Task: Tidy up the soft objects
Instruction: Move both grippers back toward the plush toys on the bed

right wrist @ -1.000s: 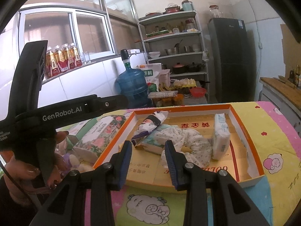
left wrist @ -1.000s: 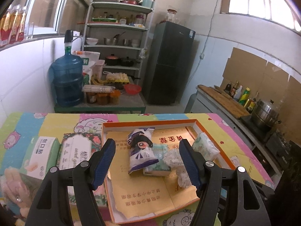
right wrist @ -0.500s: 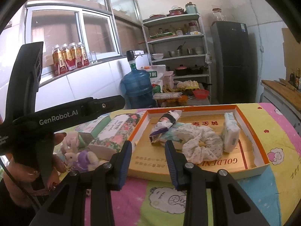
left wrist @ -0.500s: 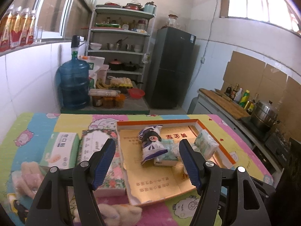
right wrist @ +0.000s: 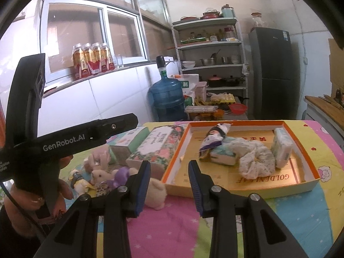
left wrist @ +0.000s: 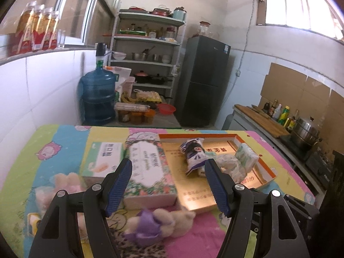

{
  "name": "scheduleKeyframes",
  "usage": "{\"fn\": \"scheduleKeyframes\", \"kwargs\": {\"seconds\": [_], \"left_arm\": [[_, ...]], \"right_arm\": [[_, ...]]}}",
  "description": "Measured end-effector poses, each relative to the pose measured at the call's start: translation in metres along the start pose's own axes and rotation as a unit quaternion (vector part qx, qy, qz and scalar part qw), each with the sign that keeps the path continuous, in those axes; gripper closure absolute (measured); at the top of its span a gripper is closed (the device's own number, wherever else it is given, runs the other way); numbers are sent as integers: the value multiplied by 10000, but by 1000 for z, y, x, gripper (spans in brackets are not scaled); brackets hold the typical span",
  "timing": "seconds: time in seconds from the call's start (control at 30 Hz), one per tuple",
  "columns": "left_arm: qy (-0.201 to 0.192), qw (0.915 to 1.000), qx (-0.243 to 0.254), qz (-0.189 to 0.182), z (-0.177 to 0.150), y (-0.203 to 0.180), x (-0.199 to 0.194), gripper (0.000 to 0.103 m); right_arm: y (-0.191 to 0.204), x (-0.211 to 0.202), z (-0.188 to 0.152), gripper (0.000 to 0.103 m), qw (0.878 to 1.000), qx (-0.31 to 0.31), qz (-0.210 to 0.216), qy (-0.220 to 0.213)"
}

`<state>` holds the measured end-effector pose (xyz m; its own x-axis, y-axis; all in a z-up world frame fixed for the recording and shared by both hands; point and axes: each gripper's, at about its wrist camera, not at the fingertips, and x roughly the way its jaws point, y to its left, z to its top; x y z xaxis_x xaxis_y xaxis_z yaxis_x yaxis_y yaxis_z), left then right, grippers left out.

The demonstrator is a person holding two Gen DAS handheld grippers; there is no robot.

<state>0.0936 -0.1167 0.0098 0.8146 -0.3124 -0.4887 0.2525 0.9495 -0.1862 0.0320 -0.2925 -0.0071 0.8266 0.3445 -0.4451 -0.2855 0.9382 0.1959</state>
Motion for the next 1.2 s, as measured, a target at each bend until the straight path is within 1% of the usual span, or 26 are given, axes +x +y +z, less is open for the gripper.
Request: {"fn": "scheduleKeyframes", "kwargs": {"seconds": [0.33, 0.73, 1.2], "left_arm": [[-13, 9999, -120, 48, -13, 42, -21, 31], [-102, 9992, -296, 246, -29, 88, -44, 31], [-75, 9973, -555, 468, -60, 145, -65, 31]], "right_arm": [[28, 3, -5, 67, 9999, -90, -28, 74], [59, 13, -15, 67, 9992, -286, -37, 284], [104, 40, -41, 67, 9960, -419, 287, 731]]}}
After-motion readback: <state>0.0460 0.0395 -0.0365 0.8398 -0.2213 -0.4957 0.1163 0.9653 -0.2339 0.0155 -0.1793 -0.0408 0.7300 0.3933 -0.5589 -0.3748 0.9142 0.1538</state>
